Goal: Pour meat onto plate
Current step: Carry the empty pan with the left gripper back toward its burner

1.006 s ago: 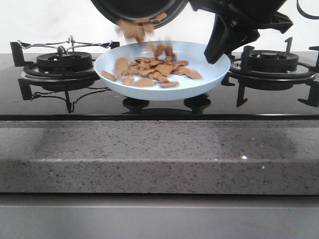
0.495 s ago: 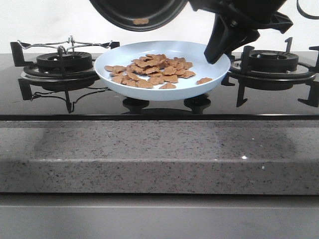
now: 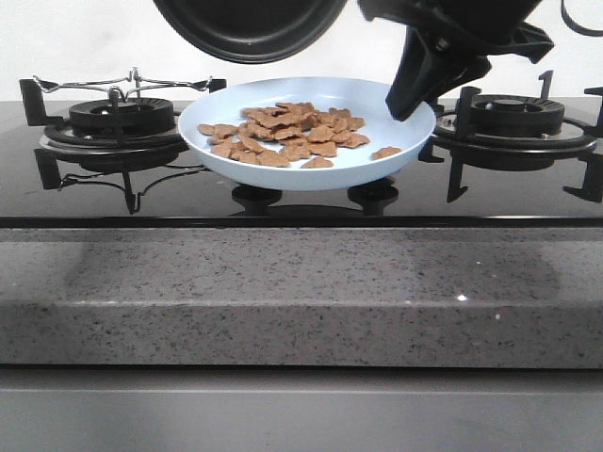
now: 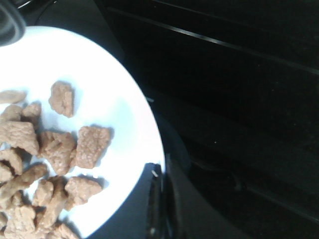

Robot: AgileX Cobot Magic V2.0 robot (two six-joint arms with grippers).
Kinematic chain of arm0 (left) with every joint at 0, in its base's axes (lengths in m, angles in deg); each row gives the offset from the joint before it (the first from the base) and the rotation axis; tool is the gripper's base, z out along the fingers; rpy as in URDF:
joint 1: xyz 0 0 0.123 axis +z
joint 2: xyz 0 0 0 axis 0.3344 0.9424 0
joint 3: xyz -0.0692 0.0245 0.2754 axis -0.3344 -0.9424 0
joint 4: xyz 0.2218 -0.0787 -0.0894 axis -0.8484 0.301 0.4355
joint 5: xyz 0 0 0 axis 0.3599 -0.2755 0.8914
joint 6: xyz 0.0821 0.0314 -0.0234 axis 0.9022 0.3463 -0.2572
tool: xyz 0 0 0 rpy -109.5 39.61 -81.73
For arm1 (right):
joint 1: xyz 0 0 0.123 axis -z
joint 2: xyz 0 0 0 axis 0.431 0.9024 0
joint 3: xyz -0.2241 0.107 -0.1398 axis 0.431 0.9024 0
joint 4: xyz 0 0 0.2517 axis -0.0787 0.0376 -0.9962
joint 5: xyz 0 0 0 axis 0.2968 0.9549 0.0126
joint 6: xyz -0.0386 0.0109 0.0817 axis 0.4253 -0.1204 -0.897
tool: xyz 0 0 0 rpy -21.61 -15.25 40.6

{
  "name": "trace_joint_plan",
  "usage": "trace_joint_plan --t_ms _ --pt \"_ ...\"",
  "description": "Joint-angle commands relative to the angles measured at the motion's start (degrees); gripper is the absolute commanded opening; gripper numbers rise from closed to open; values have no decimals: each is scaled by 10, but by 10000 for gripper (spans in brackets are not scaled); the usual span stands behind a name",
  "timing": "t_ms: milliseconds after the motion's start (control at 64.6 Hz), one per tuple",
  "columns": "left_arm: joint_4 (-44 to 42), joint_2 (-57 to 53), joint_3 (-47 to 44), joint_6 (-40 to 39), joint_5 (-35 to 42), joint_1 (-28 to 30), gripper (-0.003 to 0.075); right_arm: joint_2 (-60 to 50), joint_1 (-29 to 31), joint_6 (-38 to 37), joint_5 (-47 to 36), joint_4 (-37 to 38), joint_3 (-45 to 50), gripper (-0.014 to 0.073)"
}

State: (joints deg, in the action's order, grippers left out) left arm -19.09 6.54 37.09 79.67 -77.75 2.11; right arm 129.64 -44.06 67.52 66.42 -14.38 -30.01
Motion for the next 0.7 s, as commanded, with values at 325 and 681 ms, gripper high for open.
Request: trace_joint_plan --t_ms 325,681 --pt "148 -19 18 -108 96 76 -20 -27 1 7 -22 -1 -12 -113" --pt "259 54 18 -374 76 235 -20 -27 1 7 -22 -1 -12 -113"
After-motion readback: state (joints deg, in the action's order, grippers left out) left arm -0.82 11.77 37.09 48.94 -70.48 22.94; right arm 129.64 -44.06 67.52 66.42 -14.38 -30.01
